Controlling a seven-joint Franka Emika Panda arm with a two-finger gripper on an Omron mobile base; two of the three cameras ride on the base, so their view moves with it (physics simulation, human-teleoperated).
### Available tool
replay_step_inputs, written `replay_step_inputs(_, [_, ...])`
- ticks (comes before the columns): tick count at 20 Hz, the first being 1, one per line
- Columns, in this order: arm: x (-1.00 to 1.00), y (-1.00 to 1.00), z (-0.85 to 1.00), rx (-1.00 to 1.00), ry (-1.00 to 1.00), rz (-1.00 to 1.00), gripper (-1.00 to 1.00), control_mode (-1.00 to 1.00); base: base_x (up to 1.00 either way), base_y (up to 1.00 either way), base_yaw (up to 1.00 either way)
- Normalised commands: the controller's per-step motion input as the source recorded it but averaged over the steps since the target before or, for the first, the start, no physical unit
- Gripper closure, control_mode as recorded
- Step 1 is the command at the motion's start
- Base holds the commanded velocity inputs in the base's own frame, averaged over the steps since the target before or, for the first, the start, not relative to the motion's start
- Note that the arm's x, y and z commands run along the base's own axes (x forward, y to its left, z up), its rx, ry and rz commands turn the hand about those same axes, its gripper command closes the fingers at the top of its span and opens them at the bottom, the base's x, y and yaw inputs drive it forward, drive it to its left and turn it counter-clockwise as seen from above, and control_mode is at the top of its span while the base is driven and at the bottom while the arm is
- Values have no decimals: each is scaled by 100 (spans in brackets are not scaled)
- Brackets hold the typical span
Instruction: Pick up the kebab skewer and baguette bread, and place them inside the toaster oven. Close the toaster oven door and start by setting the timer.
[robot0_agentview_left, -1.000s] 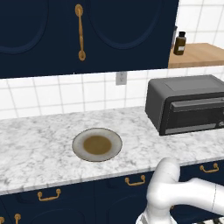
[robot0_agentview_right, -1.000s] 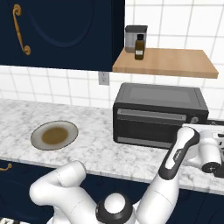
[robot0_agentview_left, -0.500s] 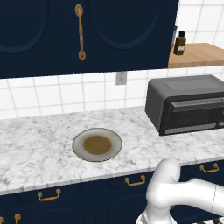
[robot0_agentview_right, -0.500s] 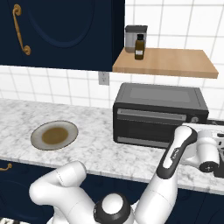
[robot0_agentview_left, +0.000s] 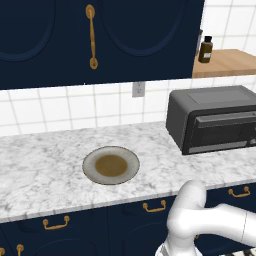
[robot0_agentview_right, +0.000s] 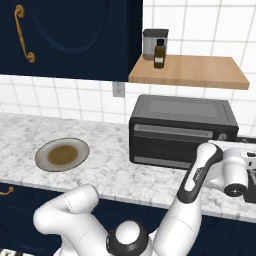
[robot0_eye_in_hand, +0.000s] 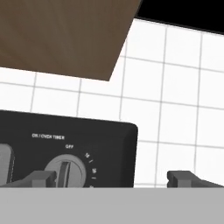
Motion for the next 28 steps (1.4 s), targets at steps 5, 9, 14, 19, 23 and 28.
replay_step_inputs(5, [11,1,18,3,2,0,-100,-100,0,0,0])
replay_step_inputs(9, [19,0,4,2,3,0,-100,-100,0,0,0])
replay_step_inputs(14, [4,0,-2,1,1,0,-100,-100,0,0,0])
replay_step_inputs(19, [0,0,-3,0,0,0,-100,-100,0,0,0])
replay_step_inputs(23, [8,0,0,0,0,0,-100,-100,0,0,0])
replay_step_inputs(28, [13,0,-2,0,0,-1,100,-100,0,0,0])
